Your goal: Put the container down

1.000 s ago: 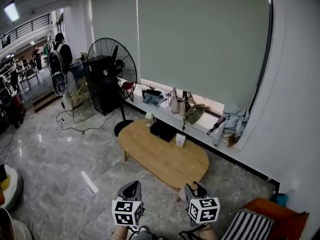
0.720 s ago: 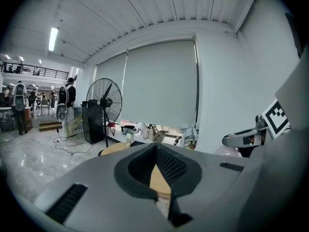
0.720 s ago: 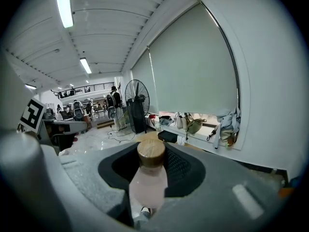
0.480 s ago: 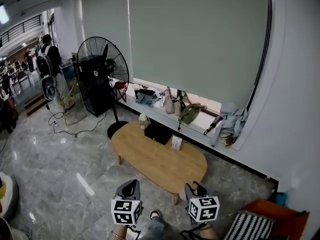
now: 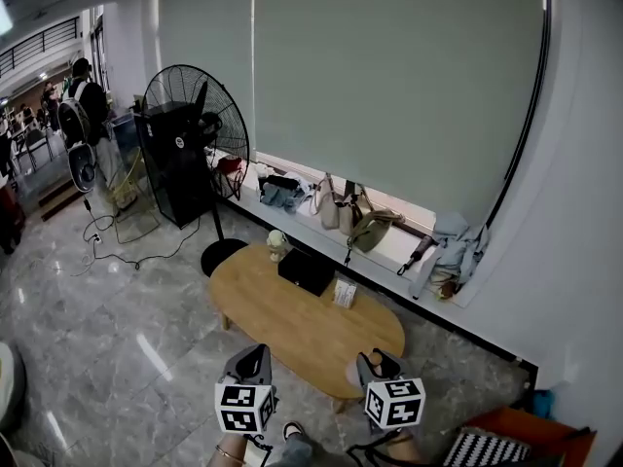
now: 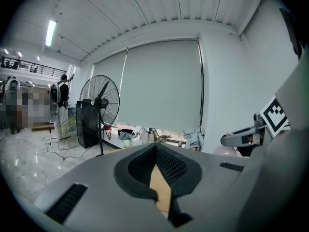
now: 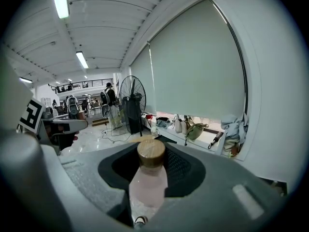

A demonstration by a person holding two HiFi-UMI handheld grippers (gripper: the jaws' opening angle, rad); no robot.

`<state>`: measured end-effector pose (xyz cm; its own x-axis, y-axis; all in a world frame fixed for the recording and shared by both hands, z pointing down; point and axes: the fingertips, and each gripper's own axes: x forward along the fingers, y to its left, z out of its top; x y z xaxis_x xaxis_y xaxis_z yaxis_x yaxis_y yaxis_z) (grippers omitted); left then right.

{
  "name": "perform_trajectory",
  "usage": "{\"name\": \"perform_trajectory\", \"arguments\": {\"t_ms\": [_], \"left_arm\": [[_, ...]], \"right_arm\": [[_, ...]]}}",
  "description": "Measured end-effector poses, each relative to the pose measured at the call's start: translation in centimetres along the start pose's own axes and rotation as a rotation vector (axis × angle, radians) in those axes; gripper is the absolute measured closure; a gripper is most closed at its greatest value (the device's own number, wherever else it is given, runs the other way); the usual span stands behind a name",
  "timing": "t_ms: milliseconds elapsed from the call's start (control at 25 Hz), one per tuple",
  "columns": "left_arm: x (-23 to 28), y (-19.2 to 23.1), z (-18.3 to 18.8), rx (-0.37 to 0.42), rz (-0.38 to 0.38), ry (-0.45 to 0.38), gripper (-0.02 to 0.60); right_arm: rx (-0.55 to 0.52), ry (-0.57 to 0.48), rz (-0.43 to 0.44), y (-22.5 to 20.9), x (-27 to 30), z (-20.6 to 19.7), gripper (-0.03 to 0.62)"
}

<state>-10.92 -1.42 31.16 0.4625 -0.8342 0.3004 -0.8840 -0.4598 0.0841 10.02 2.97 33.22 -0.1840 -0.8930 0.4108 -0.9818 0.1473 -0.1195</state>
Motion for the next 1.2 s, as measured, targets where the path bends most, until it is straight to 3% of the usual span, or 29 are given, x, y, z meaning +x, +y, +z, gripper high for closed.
{"name": "perform_trajectory", "arguments": {"t_ms": [520,720,1200], "left_arm": [[9.7,6.7,2.9,-0.059,-0.023,0.001,0.588],[13.2,9.1,2.3,-0.096,-0.036,0.029,0.588],[18.8,10.4,0.5,-0.095,-0.048,0.111,0.588]], "right_arm": [[-0.039,0.031,-0.030,-0.3,9.2,5.6,0.457],[-0.032,0.048,-0.041,-0.5,12.5,6.7,0.457],[0.026,0.070,-0.078,-2.7,17.8,6.0,0.457]]}}
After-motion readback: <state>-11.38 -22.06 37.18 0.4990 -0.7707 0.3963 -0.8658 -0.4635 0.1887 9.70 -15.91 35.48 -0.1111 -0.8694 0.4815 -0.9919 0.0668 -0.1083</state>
